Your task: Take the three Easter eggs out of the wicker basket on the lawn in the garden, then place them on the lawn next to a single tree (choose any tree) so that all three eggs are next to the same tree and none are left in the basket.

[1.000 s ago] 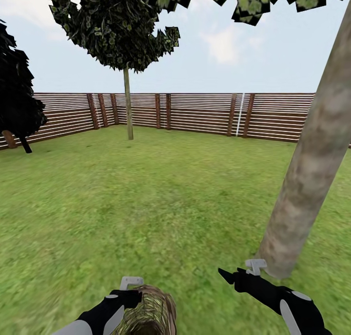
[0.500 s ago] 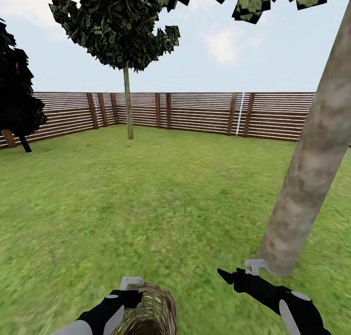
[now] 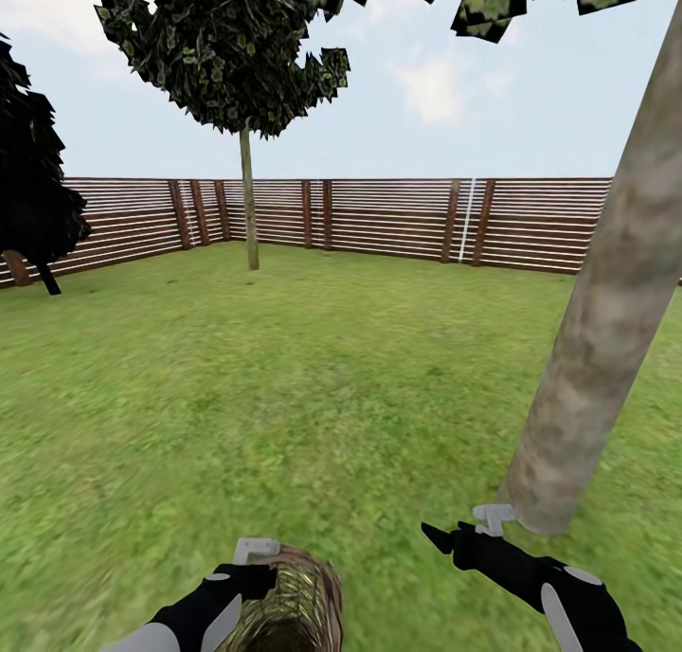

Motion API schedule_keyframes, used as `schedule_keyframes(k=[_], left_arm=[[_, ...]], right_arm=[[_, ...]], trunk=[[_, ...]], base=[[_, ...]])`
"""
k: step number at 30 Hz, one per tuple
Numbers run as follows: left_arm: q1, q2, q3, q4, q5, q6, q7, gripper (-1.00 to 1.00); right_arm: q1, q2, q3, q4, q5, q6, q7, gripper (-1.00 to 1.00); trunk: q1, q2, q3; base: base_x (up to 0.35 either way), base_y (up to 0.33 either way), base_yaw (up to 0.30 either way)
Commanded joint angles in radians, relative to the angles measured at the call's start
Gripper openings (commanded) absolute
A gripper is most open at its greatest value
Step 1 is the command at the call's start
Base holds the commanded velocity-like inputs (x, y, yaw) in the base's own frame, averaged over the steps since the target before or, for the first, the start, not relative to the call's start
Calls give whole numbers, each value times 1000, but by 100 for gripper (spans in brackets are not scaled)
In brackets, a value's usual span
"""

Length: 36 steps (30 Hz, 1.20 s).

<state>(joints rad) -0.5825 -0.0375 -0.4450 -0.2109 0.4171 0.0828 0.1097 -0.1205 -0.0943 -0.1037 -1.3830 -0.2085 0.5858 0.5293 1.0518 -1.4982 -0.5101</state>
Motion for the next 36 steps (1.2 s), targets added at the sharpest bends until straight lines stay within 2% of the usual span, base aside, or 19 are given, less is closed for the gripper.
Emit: schedule_keyframes(k=[1, 36], left_arm=[[0, 1, -8, -2, 8, 5, 7, 100], [0, -9, -9, -2, 10, 3, 6, 100]], right_arm=[[-1, 0, -2, -1, -7, 8, 3, 100], [-1, 1, 2, -1, -6, 7, 10, 100]], trunk=[[4, -8, -4], [138, -253, -114]], base=[[0, 0, 0], [0, 0, 0]])
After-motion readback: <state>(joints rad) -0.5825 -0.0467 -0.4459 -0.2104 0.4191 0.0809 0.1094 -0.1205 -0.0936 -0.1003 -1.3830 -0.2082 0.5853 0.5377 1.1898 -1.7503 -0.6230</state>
